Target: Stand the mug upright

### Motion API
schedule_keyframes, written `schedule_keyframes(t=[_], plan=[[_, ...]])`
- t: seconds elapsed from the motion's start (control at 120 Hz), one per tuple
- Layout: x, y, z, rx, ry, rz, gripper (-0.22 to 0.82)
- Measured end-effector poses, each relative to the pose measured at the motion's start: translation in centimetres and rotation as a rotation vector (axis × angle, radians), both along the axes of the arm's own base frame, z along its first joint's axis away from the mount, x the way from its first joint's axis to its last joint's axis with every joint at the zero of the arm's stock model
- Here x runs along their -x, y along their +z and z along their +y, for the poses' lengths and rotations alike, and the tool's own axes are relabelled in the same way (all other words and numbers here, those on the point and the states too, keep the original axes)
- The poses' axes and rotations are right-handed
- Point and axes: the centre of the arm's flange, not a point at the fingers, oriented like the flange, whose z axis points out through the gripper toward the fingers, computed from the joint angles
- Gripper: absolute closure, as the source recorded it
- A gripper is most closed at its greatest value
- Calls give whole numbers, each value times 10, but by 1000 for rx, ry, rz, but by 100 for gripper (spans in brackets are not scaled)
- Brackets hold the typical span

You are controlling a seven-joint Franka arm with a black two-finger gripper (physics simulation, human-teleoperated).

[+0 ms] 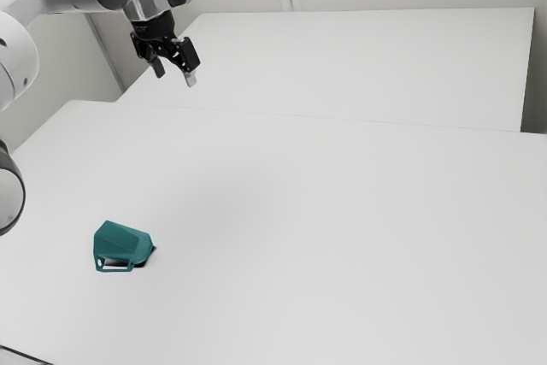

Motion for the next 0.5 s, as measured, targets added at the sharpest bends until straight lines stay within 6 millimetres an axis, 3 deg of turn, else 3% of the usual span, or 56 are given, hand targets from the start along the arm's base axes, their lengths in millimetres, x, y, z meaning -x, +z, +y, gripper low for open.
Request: schedule_keyframes(t=[0.25, 0.408, 0.5], plan=[[2, -2, 1, 3, 21, 4, 0], [13, -5, 3, 14, 35, 22, 0], [22, -3, 17, 48, 70, 24, 0]])
